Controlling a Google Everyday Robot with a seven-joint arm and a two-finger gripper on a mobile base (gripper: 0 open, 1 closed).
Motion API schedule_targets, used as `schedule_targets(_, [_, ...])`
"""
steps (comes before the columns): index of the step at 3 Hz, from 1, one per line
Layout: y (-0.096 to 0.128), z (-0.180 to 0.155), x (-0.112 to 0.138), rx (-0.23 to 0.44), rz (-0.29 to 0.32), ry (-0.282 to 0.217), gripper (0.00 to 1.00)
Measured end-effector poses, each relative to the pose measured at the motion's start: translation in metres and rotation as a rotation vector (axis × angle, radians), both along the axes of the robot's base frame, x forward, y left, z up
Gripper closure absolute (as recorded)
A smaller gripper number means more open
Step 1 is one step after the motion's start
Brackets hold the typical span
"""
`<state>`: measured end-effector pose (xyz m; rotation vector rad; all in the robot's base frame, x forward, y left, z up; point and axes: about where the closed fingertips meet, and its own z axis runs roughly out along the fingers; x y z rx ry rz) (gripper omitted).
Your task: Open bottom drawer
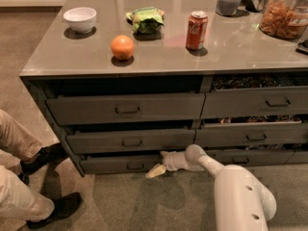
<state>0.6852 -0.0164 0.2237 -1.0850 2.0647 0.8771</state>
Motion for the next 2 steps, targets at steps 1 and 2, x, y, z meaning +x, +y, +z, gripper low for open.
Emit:
schedule_targets(1, [0.0031,-0.0049,0.0094,0.044,-0.007,-0.056,0.00])
schedule_targets(2, [0.0105,-0.0117,0.0154,0.067,0.008,-0.081,0.13])
